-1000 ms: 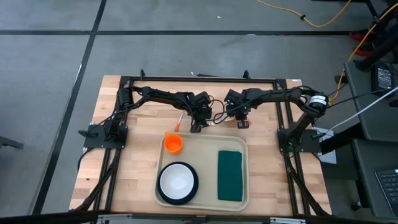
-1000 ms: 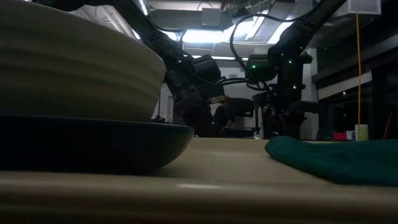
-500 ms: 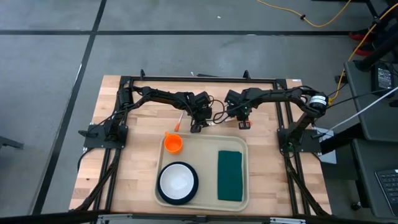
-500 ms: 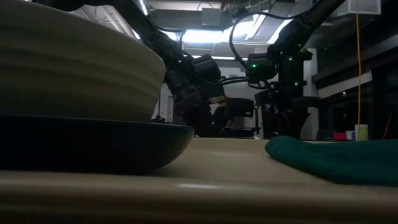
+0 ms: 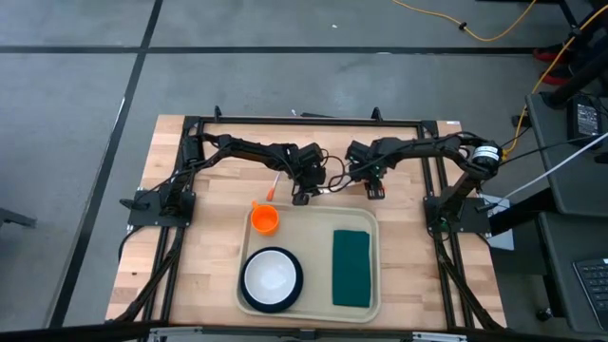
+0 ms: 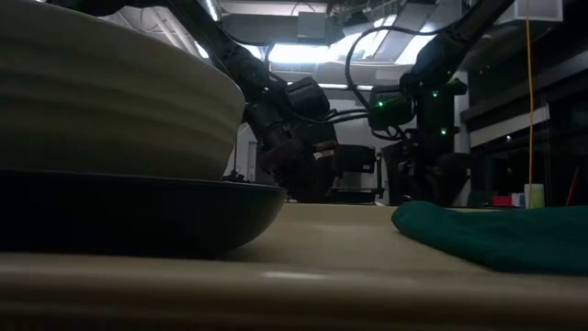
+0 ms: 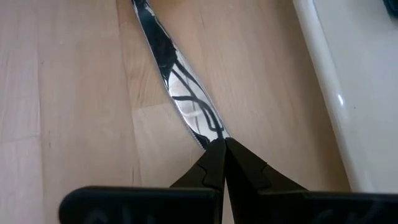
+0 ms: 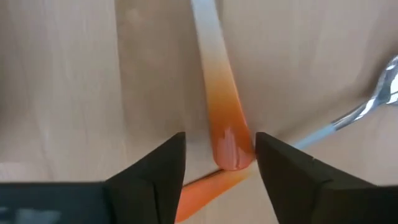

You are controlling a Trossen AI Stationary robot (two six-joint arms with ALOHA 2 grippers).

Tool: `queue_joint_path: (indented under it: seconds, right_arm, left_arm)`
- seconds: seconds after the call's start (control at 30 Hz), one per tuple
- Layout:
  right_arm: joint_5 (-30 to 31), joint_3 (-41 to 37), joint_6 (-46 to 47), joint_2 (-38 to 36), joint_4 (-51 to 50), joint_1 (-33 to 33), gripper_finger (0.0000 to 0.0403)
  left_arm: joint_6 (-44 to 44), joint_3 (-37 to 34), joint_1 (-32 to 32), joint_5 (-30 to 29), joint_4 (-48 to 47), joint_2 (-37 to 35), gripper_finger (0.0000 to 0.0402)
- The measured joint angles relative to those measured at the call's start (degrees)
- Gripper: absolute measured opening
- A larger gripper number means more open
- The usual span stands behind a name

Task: Set up tray
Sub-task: Put the knife on the napkin

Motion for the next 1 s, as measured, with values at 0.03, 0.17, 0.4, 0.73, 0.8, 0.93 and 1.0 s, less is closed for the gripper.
queue_joint_path:
  seconds: [0.03, 0.17, 0.4, 0.73, 0.8, 0.93, 1.0]
  right_arm:
    - [0.0, -0.33, -0.01, 0.0, -0.01, 0.0, 0.0202]
    - [-0.02, -1.33, -0.05, -0.25, 0.5, 0.0, 0.0206]
    - [-0.24, -1.86, -1.17, -0.31, 1.7, 0.04, 0.0168]
    - [-0.49, -1.93, -2.02, -0.19, 1.3, 0.11, 0.0083]
    - [-0.43, -1.93, -1.97, -0.17, 1.28, 0.11, 0.0083]
    - [-0.32, -1.93, -1.62, -0.15, 1.26, 0.11, 0.0085]
    - [-0.26, -1.91, -1.51, -0.13, 1.12, 0.11, 0.0084]
  left_arm:
    - [-0.31, -0.02, 0.03, -0.05, 0.25, 0.02, 0.0002]
    - [-0.96, -0.07, 0.43, 0.52, 0.51, 0.11, 0.0002]
    - [-1.35, -0.07, 0.28, 1.01, 0.58, 0.13, 0.0002]
    - [-1.95, -0.07, 0.31, 1.24, 0.66, 0.16, 0.0002]
    - [-1.95, -0.07, 0.31, 1.35, 0.69, 0.16, 0.0002]
    - [-1.93, -0.08, 0.31, 1.39, 0.69, 0.16, 0.0002]
    - [-1.93, -0.09, 0.31, 1.38, 0.71, 0.16, 0.0002]
